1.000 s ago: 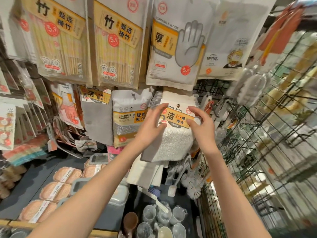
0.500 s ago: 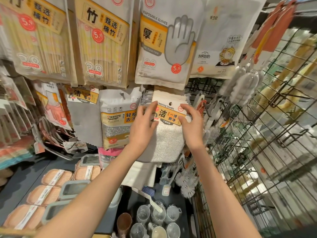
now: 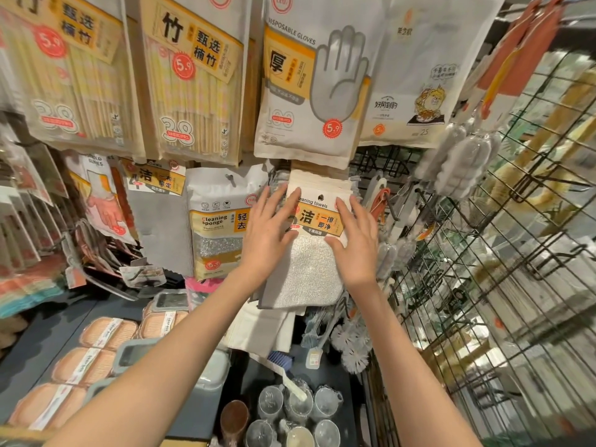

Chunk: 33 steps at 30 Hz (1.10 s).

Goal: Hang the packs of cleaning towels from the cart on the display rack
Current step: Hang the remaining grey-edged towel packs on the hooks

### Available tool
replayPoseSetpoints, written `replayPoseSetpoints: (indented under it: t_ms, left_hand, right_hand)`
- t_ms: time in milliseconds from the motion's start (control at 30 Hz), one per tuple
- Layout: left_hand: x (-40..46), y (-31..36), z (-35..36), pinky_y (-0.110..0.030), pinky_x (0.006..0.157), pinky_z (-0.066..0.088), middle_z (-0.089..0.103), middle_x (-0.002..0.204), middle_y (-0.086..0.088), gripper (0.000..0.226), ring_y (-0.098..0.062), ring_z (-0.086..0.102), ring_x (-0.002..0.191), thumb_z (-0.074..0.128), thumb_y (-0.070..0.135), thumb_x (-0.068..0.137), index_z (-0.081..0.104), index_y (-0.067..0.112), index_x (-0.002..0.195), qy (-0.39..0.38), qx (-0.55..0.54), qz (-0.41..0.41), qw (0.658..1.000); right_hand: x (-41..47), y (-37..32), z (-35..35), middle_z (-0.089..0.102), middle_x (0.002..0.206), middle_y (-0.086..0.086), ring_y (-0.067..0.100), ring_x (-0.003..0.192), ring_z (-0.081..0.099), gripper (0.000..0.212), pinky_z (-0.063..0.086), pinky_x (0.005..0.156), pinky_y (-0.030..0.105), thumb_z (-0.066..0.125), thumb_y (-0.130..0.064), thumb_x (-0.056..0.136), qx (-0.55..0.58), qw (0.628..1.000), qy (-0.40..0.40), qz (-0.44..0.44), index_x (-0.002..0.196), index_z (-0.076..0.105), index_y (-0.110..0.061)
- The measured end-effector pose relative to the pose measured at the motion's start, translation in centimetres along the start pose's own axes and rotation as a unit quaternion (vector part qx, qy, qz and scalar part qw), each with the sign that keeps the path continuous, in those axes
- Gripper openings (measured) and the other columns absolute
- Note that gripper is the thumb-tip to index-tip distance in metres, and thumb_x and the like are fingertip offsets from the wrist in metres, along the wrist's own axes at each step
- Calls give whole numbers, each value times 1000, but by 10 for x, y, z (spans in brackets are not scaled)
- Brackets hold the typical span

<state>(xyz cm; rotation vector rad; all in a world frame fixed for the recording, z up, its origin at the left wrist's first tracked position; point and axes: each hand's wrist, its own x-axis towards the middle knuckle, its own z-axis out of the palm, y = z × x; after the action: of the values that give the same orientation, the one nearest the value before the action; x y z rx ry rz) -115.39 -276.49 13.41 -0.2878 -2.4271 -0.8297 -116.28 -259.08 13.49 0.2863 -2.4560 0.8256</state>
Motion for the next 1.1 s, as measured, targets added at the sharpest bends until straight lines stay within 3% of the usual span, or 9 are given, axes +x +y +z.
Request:
replayPoseSetpoints:
  t_ms: [133,267,533,733,900,1100]
  left_hand:
    - [1,-7,1,-50,117,25,19,160,5,82,-20,12,149,71,17,85,24,34,149,-37,-111,-34,993]
    - [4,-12,2,-55,114,30,20,159,11,84,-16,17,148,72,21,83,23,42,148,-46,-139,-44,988]
    - [19,-19,10,-44,104,41,23,157,15,83,-9,24,143,73,21,83,25,47,146,-27,-116,-39,992]
    - [34,-25,14,-36,106,35,25,157,13,83,-6,25,141,74,16,82,28,44,146,-35,-151,-39,987]
    - [49,-31,16,-21,102,26,26,157,10,83,13,21,126,72,14,83,26,50,142,-46,-170,-42,983]
    - [65,-37,20,-31,107,25,30,156,-1,80,-14,26,141,72,15,84,31,51,142,-65,-171,-68,981]
  right_hand:
    - [6,11,-1,22,153,-14,9,139,15,76,14,113,33,69,-24,82,0,1000,-22,-9,145,28,-35]
    - [12,15,0,22,153,-16,10,140,16,76,20,114,40,69,-25,82,-7,1000,-27,-8,145,28,-37]
    - [26,23,7,23,152,-17,5,136,16,74,17,110,31,70,-24,82,11,1000,-14,-15,144,31,-37]
    - [40,31,13,23,150,-22,0,134,14,76,14,110,27,70,-23,81,44,999,-17,-15,142,30,-41]
    - [55,35,18,23,150,-23,-1,134,13,77,14,110,29,71,-24,80,51,998,-17,-13,141,28,-45]
    - [71,41,23,28,150,-18,2,134,17,73,14,106,26,74,-26,78,55,998,-14,-12,141,37,-35]
